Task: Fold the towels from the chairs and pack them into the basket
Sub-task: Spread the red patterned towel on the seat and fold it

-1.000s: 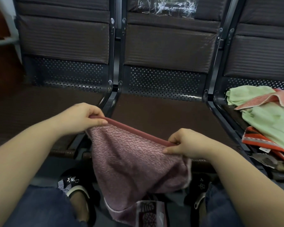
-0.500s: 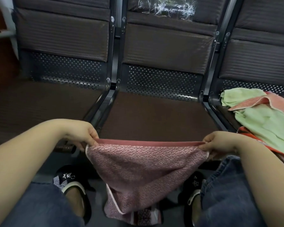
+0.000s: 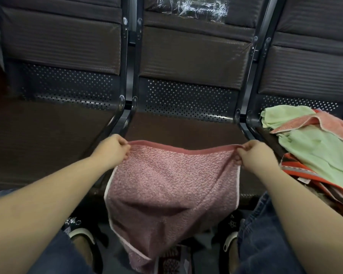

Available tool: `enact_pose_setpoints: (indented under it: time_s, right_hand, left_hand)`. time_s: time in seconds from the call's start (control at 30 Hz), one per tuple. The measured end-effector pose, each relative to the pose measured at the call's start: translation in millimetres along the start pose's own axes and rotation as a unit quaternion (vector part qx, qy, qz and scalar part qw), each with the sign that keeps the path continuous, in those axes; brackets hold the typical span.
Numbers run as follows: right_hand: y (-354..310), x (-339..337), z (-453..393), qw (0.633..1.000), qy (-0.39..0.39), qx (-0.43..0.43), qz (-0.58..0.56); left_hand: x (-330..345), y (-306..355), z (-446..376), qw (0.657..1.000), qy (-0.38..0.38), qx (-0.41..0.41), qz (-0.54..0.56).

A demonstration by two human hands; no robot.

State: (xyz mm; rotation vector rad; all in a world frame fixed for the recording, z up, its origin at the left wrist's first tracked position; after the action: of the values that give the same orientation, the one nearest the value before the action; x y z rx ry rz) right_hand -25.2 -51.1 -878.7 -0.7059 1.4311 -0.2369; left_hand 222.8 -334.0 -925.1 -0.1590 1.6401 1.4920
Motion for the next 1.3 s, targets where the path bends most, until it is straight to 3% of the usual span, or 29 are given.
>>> enact_pose_setpoints:
  time_s: [0.07,0.13,0.17,0.23,0.43,0.87,1.3]
  right_hand:
    - [-5,25,21,0.992,-0.093,-0.005,0.084]
    - [-2,62,54,0.958,-0.228,-0.009,0.174]
    - [-3,73,67,0.941,-0.252,-0.028,0.226]
    - [-1,85,74,0.923,-0.251,-0.051,0.287]
    - [-1,90,65,0.91,-0.2,-0.086,0.354]
    - [3,102,24,0.941,-0.207,-0.035,0.266]
    - [-2,135,-74,0.942,-0.174,-0.148,0.244]
  left_hand:
    - [23,2,14,0.992,-0.084,0.034,-0.092]
    - [49,0,33,0.957,-0.155,0.071,-0.235]
    - [57,-1,40,0.935,-0.164,0.086,-0.301]
    - [65,-1,48,0.912,-0.162,0.082,-0.369]
    - [71,4,50,0.891,-0.14,0.084,-0.423]
    - [85,12,-2,0.914,-0.111,0.057,-0.387]
    - [104,22,-103,0.92,-0.06,0.102,-0.373]
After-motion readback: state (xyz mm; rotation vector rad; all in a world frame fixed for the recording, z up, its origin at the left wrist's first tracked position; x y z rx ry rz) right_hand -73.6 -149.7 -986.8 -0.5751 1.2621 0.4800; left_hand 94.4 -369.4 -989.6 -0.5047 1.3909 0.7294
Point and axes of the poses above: each hand's wrist, its own z-axis away from the middle knuckle, its own x-axis out of the palm, y = z × x, the point moved 6 cm from there along -z, towards the middle knuckle, and after that the axes turned 8 degrees about y, right-handed, at the moved point
